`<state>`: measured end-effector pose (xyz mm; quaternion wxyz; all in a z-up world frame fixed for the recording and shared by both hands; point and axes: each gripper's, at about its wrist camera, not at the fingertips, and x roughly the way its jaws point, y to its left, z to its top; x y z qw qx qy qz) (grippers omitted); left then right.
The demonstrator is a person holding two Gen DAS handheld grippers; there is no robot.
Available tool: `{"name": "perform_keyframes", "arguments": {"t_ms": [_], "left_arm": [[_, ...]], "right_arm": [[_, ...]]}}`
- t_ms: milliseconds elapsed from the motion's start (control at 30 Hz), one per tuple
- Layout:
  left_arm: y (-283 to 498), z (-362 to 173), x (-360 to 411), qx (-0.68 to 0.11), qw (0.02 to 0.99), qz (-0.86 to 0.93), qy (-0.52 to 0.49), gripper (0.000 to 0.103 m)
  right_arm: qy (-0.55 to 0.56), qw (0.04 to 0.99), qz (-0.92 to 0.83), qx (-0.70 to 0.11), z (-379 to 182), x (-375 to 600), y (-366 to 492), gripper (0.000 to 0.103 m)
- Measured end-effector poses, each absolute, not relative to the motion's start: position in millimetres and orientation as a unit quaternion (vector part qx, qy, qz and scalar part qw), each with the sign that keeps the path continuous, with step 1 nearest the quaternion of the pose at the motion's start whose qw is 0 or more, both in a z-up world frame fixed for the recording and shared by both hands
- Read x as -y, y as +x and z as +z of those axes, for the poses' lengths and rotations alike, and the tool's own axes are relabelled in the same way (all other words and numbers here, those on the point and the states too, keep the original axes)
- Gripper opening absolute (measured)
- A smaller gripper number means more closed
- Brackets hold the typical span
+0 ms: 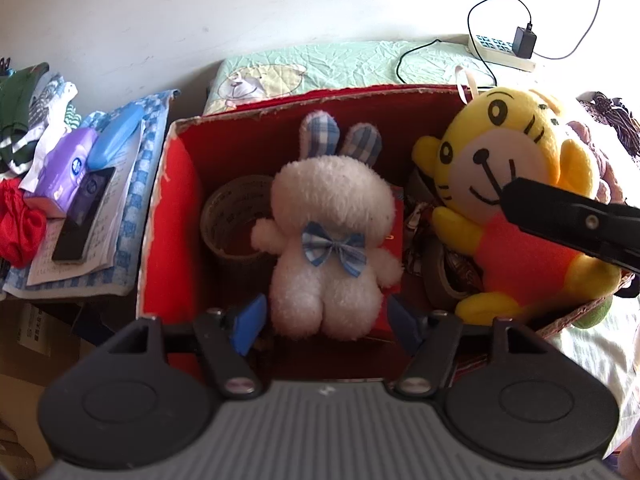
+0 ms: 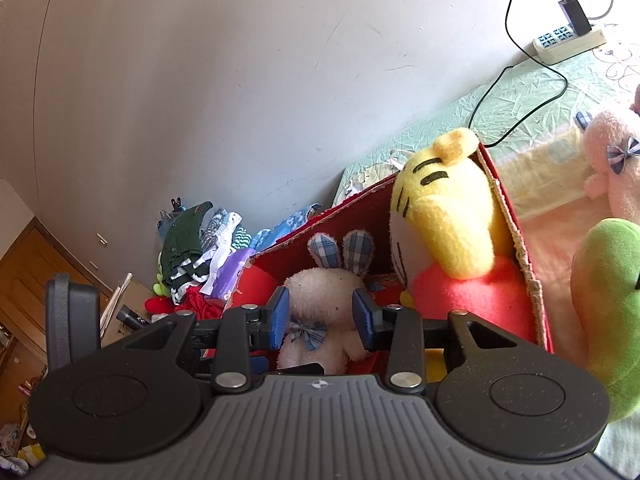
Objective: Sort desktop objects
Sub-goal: 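Withdraw the right gripper from the box toward the green plush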
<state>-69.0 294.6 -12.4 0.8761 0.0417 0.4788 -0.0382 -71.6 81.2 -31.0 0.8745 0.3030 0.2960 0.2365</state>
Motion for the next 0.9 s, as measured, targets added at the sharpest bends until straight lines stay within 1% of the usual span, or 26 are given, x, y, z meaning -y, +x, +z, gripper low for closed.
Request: {"name": "perform_keyframes", "arguments": {"t_ms": [267, 333, 633, 900], "left_arm": [[-74, -9, -291, -0.469, 0.882, -0.02, 0.044, 0.089], [-76, -7, -291, -0.466, 0.884, -0.016, 0.04, 0.092], [-86, -2, -290, -0.449, 0.893, -0.005, 0.042, 0.093], [-79, 6, -285, -0.448, 0.893, -0.043, 0.01, 0.094]], "right_arm": [[0.314, 0.874, 0.233, -0.288, -34, -69, -86, 0.038], [0.317, 0.875, 0.234, -0.282, -34, -66, -89, 0.037], [0.351, 0.865, 0.243, -0.265, -40, -56, -104, 0.039], [0.387, 0.852, 0.245, -0.253, -44, -39, -114, 0.039]]}}
